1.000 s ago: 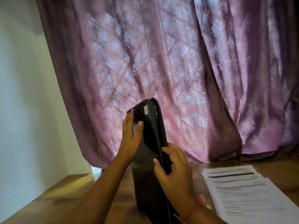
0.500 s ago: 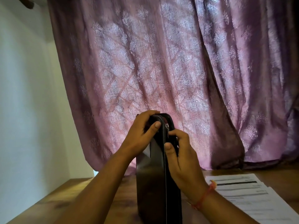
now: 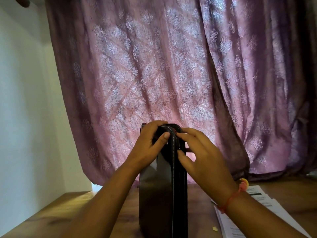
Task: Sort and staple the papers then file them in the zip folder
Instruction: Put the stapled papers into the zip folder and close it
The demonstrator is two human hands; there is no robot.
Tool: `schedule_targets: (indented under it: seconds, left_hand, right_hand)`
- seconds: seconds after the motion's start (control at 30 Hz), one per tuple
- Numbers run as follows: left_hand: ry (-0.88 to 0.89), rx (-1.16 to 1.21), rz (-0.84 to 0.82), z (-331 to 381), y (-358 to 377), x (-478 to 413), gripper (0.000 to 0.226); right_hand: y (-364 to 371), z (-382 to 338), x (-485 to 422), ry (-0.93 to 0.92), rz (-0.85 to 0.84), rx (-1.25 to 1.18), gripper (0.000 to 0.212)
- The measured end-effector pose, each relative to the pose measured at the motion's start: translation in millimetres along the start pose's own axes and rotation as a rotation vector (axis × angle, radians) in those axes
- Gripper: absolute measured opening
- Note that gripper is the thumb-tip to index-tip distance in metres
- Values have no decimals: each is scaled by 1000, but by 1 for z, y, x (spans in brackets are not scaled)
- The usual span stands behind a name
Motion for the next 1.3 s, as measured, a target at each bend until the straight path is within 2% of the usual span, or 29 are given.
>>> schedule_targets:
  seconds: [0.13, 0.23, 0.37, 0.47, 0.53, 0.63, 0.7, 0.77, 0.83, 0.93, 1.1, 1.3]
  left_hand:
    - [5, -5, -2, 2, -2, 1, 51]
    - [-11, -12, 1, 5, -4, 1, 43]
    - [-6, -10, 2, 7, -6, 4, 57]
    - [-35, -21, 3, 9, -7, 6, 60]
    - [-73, -30, -1, 13, -5, 13, 70]
    - [-166, -49, -7, 23, 6, 32, 100]
    - [-212, -71, 24, 36, 17, 46, 110]
    - [-209, -114, 115, 48, 22, 55, 104]
    - [-218, -161, 218, 51, 19, 58, 84]
    - [-247, -166, 278, 50, 9, 58, 69]
    - [-142, -235, 298, 51, -19, 55, 54]
    - [-92, -230, 238, 30, -47, 53, 54]
  right_hand:
    - [-4, -2, -2, -115, 62, 151, 30]
    - [-8, -3, -11, -126, 118, 130, 20]
    - [-8, -4, -31, -92, 120, 134, 14]
    - [-6, -4, -47, -46, 50, 155, 9]
    - [-3, -3, -57, -3, -10, 151, 6]
    - [3, -3, -71, 27, -72, 146, 4]
    - [8, -2, -78, 40, -116, 139, 4]
    - [13, -3, -84, 51, -154, 130, 5]
    - [18, -5, -88, 75, -180, 87, 4]
    - [26, -10, -93, 109, -215, 43, 3]
    - [43, -8, -103, 240, -240, -52, 5]
    - [65, -3, -107, 469, -294, -191, 14]
Point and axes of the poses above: each hand's wrist, its own x-axis away from the middle knuckle, its own y-axis out of the palm, z = x × y, the point moved 3 cm from there along -x, towards the middle knuckle, and after that the axes turned 10 degrees about z, right-handed, at the moved point
